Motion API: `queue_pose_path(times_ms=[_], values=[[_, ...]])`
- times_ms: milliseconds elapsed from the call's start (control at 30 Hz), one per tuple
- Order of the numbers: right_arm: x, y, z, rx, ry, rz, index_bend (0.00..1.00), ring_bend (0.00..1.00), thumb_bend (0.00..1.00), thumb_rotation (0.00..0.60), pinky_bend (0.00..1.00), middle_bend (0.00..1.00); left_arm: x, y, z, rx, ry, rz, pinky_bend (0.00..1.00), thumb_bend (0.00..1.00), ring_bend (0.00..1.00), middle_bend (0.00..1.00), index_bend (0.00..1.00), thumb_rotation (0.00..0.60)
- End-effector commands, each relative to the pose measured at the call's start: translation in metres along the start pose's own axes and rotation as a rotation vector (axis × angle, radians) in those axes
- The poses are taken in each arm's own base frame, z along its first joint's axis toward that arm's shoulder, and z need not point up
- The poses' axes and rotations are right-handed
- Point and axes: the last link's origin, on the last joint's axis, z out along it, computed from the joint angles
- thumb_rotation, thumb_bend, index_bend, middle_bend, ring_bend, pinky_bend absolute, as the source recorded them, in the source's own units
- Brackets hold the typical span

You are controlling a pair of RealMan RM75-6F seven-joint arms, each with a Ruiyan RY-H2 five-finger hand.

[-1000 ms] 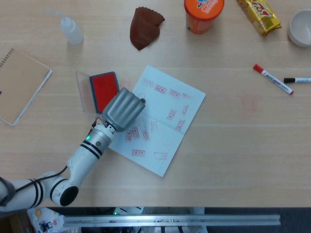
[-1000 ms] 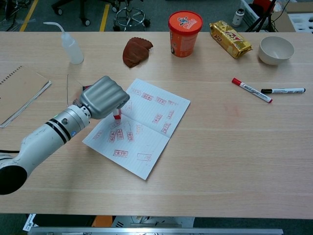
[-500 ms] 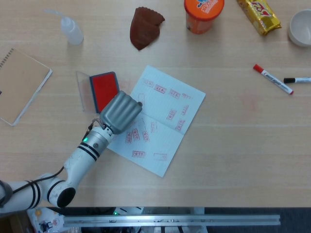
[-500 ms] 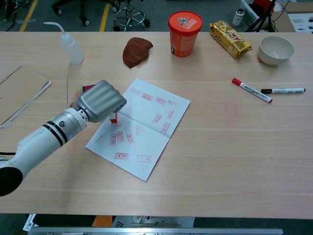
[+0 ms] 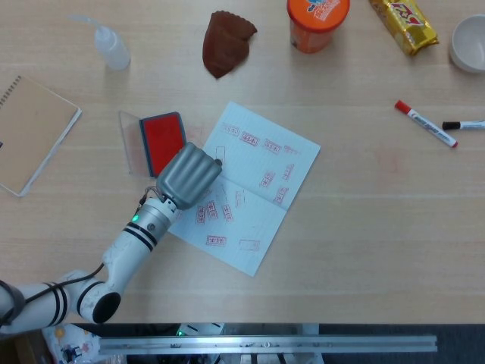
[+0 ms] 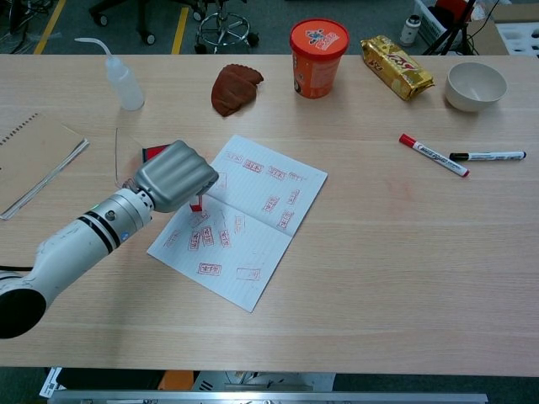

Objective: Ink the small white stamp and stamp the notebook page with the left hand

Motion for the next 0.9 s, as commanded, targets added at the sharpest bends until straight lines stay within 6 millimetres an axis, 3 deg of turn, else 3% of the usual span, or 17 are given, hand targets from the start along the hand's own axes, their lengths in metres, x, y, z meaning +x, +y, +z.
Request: queue_pose_path(times_ms=[33, 400, 900], values=[[0.000, 0.000, 0.000, -0.002, 0.002, 0.000, 0.43, 0.41, 0.07, 0.600, 0.52, 0.51, -0.001, 0.001, 0.000, -0.001, -0.003, 0.000, 1.00, 0.27, 1.00, 0.98, 0.57, 0.600], [0.000, 0.001, 0.000, -0.004, 0.000, -0.001, 0.43, 0.41, 0.07, 0.600, 0.52, 0.51, -0.004, 0.001, 0.000, -0.001, -0.004, 0.001, 1.00, 0.28, 1.00, 0.98, 0.57, 0.600], [0.001, -0.001, 0.002, 0.011, 0.010, 0.013, 0.43, 0.41, 0.07, 0.600, 0.52, 0.51, 0.035, -0.027, -0.016, 0.043, 0.092, -0.012, 1.00, 0.28, 1.00, 0.98, 0.57, 0.600]])
